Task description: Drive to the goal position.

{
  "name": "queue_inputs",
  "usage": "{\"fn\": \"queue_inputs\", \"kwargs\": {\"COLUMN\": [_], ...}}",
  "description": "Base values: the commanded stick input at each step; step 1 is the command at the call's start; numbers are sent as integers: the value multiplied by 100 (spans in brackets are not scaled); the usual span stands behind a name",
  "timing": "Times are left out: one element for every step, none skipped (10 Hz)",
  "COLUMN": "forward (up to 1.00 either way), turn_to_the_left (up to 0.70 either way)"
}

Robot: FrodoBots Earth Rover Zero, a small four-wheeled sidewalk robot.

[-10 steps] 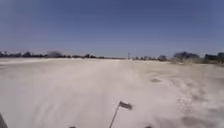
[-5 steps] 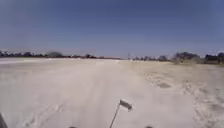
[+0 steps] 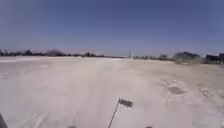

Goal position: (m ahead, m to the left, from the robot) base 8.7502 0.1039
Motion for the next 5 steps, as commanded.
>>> {"fn": "queue_inputs", "kwargs": {"forward": [70,70,70,70,70], "turn_to_the_left": [0,0,0,0,0]}}
